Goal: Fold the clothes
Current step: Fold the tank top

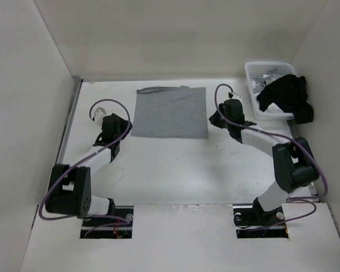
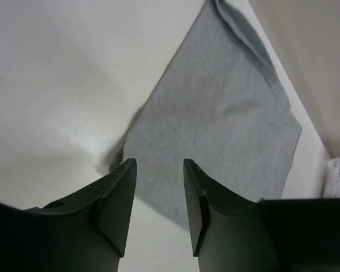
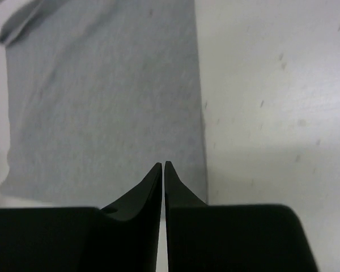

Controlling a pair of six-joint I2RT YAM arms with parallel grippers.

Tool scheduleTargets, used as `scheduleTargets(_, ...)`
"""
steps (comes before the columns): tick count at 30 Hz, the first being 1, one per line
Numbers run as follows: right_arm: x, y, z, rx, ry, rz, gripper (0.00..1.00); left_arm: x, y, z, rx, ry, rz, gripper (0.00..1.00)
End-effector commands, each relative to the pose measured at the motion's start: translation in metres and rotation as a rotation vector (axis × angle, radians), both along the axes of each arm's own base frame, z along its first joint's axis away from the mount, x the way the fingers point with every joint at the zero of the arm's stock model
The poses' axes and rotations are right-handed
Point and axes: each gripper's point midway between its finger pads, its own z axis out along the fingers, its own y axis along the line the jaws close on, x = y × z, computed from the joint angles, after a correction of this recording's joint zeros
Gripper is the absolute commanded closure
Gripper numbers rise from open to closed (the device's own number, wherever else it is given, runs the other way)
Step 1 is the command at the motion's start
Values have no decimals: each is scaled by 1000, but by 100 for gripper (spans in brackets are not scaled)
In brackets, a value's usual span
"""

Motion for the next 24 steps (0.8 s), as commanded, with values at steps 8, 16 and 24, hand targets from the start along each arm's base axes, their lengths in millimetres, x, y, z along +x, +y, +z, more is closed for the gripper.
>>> scheduleTargets(8,-63,-2,-23,35,-12,-18,71,-40,-13,-51,-66,99,-116,58)
scheduleTargets(16,-66,0,-45,50,36,-28,61,-19,-16,-69,-144,98,-92,63)
scheduleTargets(24,-63,5,-47,83,50,-19,58,-13,-12,-91,-188,111,-43,81)
